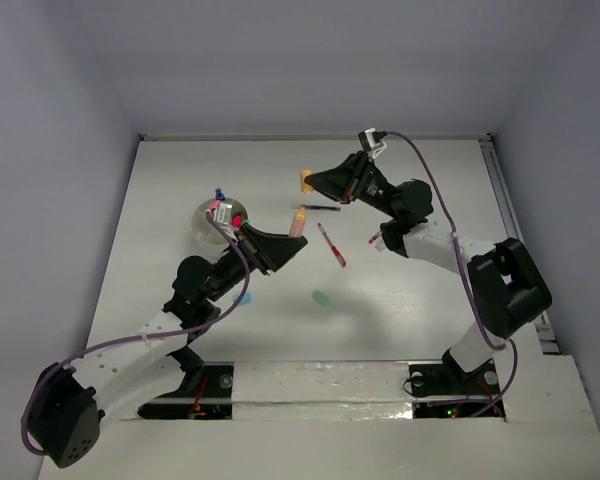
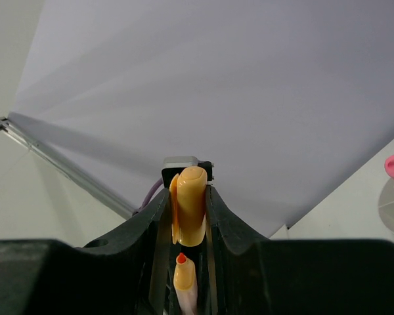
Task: Sort the stationery into containers
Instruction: Close the pen cap on the pen.
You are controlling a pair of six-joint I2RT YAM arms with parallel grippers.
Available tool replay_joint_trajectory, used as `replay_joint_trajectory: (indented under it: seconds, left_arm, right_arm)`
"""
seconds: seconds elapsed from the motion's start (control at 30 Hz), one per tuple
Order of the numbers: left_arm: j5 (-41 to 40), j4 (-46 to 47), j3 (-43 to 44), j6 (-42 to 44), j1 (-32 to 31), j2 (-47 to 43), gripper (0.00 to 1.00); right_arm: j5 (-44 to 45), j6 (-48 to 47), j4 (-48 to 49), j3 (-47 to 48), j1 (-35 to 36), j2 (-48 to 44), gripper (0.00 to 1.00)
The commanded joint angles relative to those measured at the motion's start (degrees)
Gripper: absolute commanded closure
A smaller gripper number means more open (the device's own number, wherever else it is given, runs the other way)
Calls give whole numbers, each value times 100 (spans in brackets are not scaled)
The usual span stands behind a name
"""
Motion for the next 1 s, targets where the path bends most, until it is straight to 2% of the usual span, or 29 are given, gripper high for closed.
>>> replay_joint_trajectory:
  seconds: [0.0, 0.97]
  left_arm:
    - [70, 483, 223, 75, 29, -11, 100]
    - [140, 887, 470, 67, 82, 428, 100]
  right_arm:
    - [87, -116, 2427, -4, 94, -112, 100]
    - [166, -335, 2418, -154, 146, -340, 99]
